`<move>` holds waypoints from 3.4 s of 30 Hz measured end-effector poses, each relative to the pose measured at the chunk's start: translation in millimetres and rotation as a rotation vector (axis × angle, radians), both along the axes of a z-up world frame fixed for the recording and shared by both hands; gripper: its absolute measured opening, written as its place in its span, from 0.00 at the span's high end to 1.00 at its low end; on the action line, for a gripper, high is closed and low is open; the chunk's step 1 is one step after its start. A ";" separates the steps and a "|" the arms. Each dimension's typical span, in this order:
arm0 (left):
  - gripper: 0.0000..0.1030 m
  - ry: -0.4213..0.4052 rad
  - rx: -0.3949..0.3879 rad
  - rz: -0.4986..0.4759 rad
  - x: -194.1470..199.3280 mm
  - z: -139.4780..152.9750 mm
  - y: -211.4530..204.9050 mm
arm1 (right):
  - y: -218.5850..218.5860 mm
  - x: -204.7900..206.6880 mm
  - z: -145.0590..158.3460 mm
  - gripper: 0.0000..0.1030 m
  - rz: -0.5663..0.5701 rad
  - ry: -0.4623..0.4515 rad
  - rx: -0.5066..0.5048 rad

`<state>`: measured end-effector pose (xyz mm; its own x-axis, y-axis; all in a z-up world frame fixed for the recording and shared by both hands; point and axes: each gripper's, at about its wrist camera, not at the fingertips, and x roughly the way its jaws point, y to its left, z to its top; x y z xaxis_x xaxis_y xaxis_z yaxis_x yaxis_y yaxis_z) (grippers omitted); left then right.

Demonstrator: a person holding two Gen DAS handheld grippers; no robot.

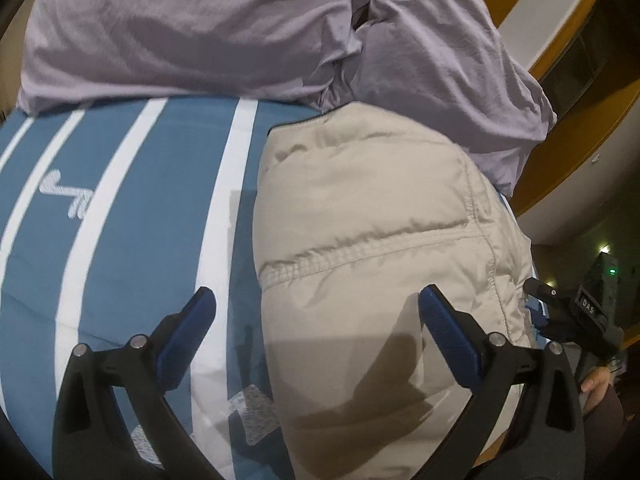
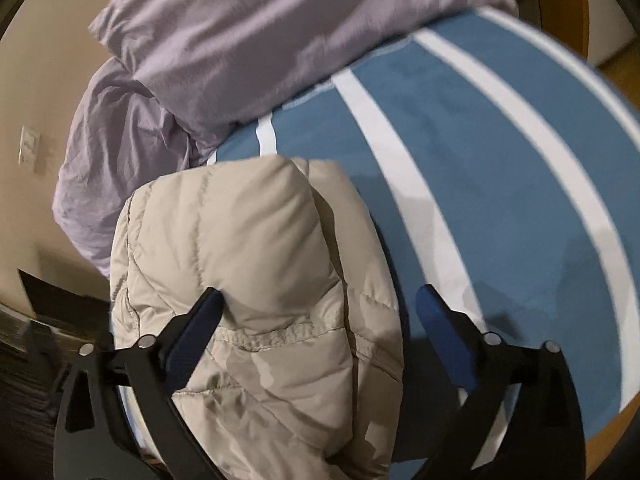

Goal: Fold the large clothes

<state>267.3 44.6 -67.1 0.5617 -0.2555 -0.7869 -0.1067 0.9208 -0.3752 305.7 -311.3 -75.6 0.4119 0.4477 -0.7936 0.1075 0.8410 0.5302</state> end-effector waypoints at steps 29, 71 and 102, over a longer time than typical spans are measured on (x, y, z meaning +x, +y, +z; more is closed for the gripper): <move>0.05 0.097 -0.436 0.002 38.0 -47.3 22.3 | 18.8 31.8 -48.0 0.01 0.167 0.138 0.343; 0.15 -0.141 0.090 0.184 120.8 34.6 102.9 | 90.5 144.6 35.1 0.12 0.126 -0.184 -0.041; 0.02 -0.243 0.256 0.110 137.7 1.9 56.4 | 199.0 131.4 9.0 0.17 0.222 -0.513 -0.442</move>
<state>405.0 101.0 -65.2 0.7533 0.0048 -0.6577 -0.1465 0.9761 -0.1608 437.1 -112.4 -66.6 0.7186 0.2451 -0.6508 -0.2630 0.9621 0.0719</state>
